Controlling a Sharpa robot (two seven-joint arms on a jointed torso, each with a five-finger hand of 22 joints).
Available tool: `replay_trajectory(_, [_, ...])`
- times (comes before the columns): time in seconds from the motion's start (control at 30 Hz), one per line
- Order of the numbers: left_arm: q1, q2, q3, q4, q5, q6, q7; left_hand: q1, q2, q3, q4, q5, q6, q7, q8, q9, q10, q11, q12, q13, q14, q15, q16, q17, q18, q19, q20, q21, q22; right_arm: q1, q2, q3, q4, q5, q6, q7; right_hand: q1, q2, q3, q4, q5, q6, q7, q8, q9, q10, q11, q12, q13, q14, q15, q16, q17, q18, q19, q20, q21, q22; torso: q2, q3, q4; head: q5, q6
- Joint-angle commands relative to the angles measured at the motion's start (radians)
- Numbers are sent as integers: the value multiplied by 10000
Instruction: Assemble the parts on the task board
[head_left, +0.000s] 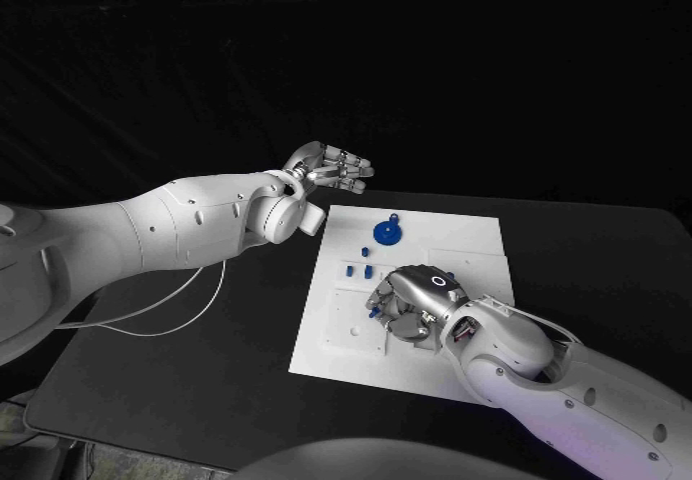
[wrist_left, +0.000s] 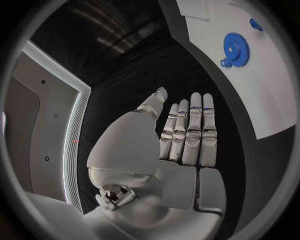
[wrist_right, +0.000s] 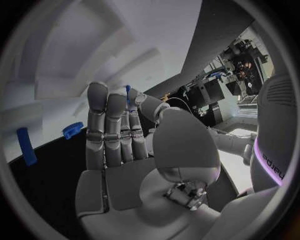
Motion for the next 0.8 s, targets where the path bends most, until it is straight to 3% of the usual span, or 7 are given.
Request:
replay_trajectory(0.03, [0, 21, 10, 3, 18, 138, 39, -11, 57, -81, 3, -20, -50, -4, -15, -2, -85, 15, -51, 1, -83, 2, -33, -18, -22, -11, 53, 32, -21, -23, -20, -7, 46, -299, 5, -226, -26, 72, 32, -51, 35, 96, 13, 40, 19, 63, 3, 42, -1, 36, -28, 7, -6, 164, 365, -75, 29, 47, 0, -8, 3, -14, 42])
replay_trajectory(0.5, [-8, 44, 10, -13, 18, 163, 37, 3, 71, -112, 0, -21, -56, -3, -13, -2, -104, 18, -49, 1, -105, 10, -31, -17, -12, -13, 65, 31, -73, -42, -115, -3, 200, -637, -250, -665, -35, 15, 132, -41, 35, 119, 4, 40, 21, 89, -3, 42, -1, 31, -34, 54, 3, 167, 372, -81, 117, 169, -1, -7, 1, -23, 92])
replay_trajectory(0.8, [-11, 44, 10, -12, 18, 177, 25, 3, 71, -112, 0, -21, -56, -3, -13, -2, -104, 18, -49, 1, -105, 10, -31, -17, -12, -13, 65, 31, -73, -43, -149, -1, 261, -709, 116, -732, -38, 9, 145, -22, 29, 120, 5, 38, 19, 90, -3, 38, -2, 30, -35, 63, 0, 166, 363, -82, 112, 193, 0, -9, 7, -19, 80])
